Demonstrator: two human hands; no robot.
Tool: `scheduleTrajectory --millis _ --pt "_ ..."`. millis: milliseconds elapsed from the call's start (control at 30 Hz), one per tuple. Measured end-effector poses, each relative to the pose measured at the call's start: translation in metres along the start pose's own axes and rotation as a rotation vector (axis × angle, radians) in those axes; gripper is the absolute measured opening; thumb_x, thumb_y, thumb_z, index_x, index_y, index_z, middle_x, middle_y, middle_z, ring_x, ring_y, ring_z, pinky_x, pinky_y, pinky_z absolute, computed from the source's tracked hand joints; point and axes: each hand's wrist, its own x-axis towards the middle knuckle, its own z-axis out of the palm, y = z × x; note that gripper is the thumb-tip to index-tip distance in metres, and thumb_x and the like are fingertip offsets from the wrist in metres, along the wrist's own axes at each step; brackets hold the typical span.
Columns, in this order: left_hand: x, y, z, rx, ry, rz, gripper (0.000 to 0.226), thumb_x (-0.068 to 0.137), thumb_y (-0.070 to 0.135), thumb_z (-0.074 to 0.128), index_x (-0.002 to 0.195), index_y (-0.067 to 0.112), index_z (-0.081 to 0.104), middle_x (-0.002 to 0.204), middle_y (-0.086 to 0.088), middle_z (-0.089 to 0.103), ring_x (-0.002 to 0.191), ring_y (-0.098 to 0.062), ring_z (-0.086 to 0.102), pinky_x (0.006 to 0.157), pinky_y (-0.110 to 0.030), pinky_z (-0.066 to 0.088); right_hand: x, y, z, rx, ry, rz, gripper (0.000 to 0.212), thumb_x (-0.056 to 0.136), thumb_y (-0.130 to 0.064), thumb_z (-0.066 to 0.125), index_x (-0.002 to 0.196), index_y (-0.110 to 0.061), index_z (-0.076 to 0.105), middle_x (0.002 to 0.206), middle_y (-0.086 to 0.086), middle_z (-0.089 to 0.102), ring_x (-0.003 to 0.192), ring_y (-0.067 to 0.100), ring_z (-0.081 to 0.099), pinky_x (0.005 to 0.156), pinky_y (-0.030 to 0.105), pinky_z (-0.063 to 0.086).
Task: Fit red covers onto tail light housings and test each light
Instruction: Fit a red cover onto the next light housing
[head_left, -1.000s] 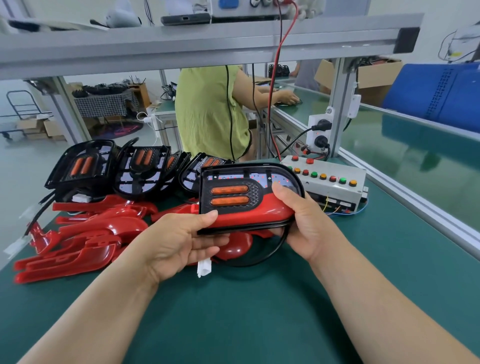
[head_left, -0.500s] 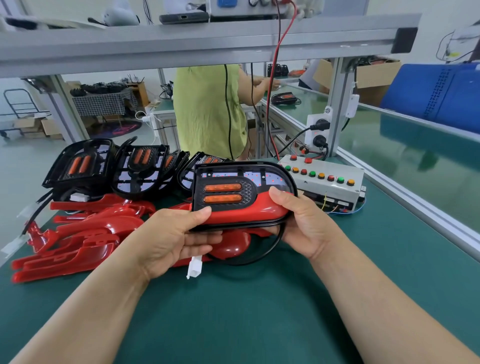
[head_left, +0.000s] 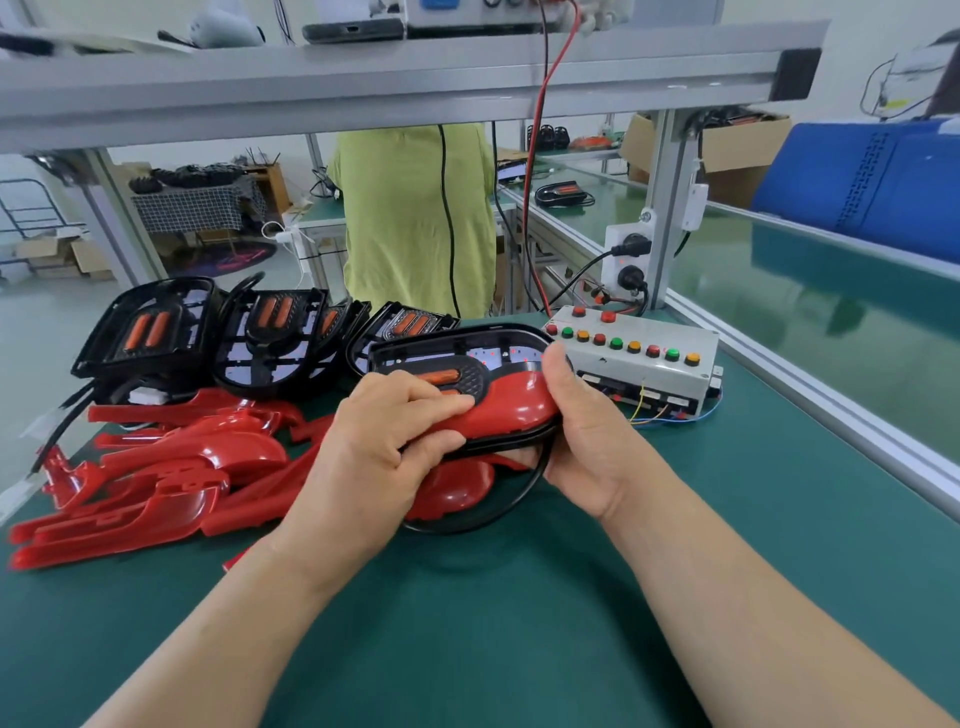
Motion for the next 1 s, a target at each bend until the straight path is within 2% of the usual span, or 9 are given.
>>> scheduleTrajectory --millis 100,233,300,733,800,833,900,1000 --pt "0.001 0.002 -0.002 0.014 -0.021 0.033 0.032 0.087 0.002 0.068 0.117 0.012 0.072 0.098 0.003 0.058 0.103 -0.018 0.053 0.098 -0.026 0.041 0.002 -0.001 0.000 0.058 0.078 0.059 0.073 0.092 -0.068 0.035 0.123 -0.009 0.066 0.112 0.017 0.073 0.099 0.029 0.072 0.075 0.044 0.062" --pt "0.002 0.005 -0.009 0.088 -0.035 0.086 0.033 0.089 0.018 0.059 0.118 0.009 0.071 0.096 0.001 0.055 0.098 -0.017 0.052 0.094 -0.016 0.038 0.002 -0.001 0.002 0.088 0.122 0.046 0.072 0.096 -0.066 0.030 0.115 -0.008 0.069 0.105 0.017 0.075 0.091 0.029 0.074 0.066 0.043 0.062" --pt "0.003 0.006 -0.009 0.149 -0.047 0.118 0.032 0.088 0.015 0.061 0.118 0.007 0.071 0.095 0.000 0.055 0.095 -0.017 0.051 0.093 -0.014 0.037 0.002 -0.002 0.002 0.094 0.125 0.046 0.071 0.096 -0.066 0.031 0.113 -0.008 0.069 0.104 0.017 0.075 0.087 0.028 0.075 0.063 0.042 0.062" --pt "0.000 0.006 -0.004 0.033 -0.077 0.077 0.032 0.087 0.000 0.068 0.118 0.009 0.071 0.096 -0.002 0.057 0.101 -0.023 0.054 0.094 -0.033 0.045 0.000 0.002 0.001 0.056 0.119 0.029 0.068 0.096 -0.066 0.033 0.112 -0.010 0.069 0.101 0.016 0.076 0.084 0.026 0.075 0.061 0.039 0.062" --pt "0.000 0.005 -0.003 0.016 -0.074 0.073 0.032 0.087 0.001 0.068 0.117 0.010 0.072 0.096 -0.002 0.057 0.101 -0.022 0.054 0.093 -0.033 0.045 -0.001 0.001 0.001 0.009 0.053 0.023 0.069 0.089 -0.069 0.041 0.115 -0.012 0.069 0.108 0.015 0.075 0.091 0.026 0.074 0.072 0.041 0.063" --pt "0.000 0.005 -0.003 0.007 -0.074 0.066 0.032 0.087 0.001 0.068 0.117 0.010 0.072 0.096 -0.001 0.057 0.101 -0.022 0.055 0.093 -0.033 0.045 -0.002 0.001 0.002 -0.026 0.021 0.008 0.068 0.084 -0.067 0.051 0.119 -0.011 0.068 0.111 0.015 0.073 0.094 0.026 0.072 0.076 0.042 0.062" --pt "-0.001 0.005 -0.002 0.003 -0.076 0.064 0.032 0.087 0.001 0.068 0.117 0.011 0.072 0.096 -0.001 0.058 0.102 -0.022 0.055 0.092 -0.034 0.046 -0.004 0.002 0.003 -0.064 0.017 -0.033 0.072 0.072 -0.049 0.073 0.129 -0.006 0.060 0.111 0.015 0.071 0.092 0.027 0.069 0.077 0.042 0.061" --pt "-0.002 0.004 0.001 0.004 -0.078 0.071 0.032 0.086 0.000 0.069 0.116 0.011 0.073 0.097 -0.003 0.059 0.103 -0.026 0.057 0.094 -0.037 0.046 -0.004 0.004 0.003 -0.074 0.066 -0.057 0.068 0.067 -0.024 0.082 0.127 -0.005 0.058 0.103 0.014 0.071 0.086 0.026 0.069 0.075 0.042 0.060"
